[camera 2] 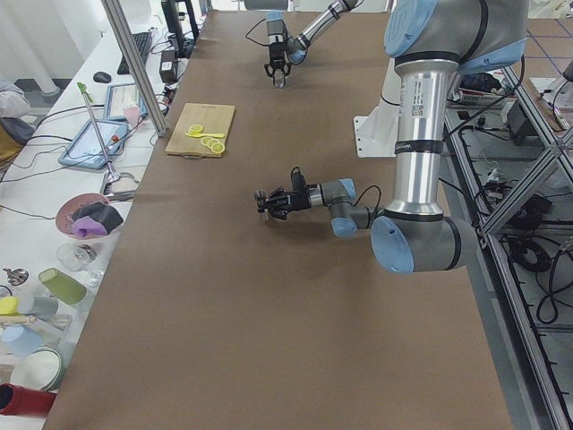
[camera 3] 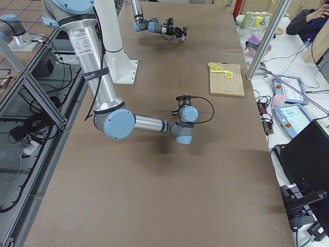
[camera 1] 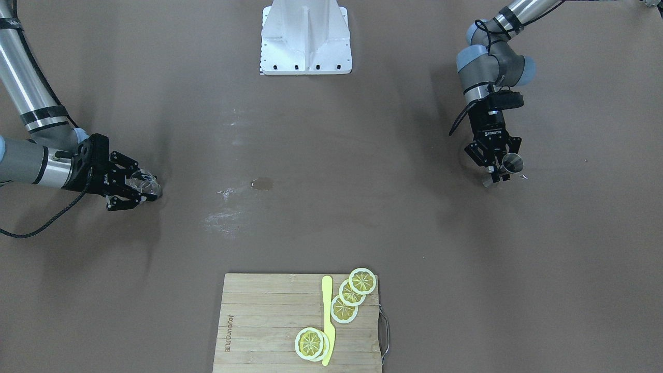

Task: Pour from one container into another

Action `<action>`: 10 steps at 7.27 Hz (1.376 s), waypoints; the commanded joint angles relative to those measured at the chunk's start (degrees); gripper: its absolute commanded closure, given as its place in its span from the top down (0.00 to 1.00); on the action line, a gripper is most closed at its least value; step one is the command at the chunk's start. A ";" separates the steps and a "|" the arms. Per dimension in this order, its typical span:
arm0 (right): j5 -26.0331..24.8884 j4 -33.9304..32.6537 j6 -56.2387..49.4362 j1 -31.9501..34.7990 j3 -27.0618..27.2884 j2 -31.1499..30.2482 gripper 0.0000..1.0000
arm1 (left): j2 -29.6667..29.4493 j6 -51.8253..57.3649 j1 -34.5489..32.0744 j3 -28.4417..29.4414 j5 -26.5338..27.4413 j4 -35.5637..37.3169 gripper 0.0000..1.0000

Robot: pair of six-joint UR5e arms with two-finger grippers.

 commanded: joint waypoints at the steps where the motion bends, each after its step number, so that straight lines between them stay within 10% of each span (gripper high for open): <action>1: 2.84 -0.38 2.37 0.39 0.43 -0.20 0.00 | -0.03 -2.08 1.14 -0.42 0.75 0.26 0.00; 7: 3.90 -2.31 2.46 -0.74 4.55 -0.55 0.00 | -0.47 -2.53 3.95 0.20 2.42 2.63 0.18; 9: 3.38 -2.23 2.46 -1.53 4.56 -1.08 0.00 | -0.38 -2.45 4.22 -0.16 2.42 2.63 0.55; 10: 3.11 -2.14 2.37 -1.89 4.56 -1.26 0.00 | -0.12 -2.45 4.74 -0.59 2.51 2.55 0.98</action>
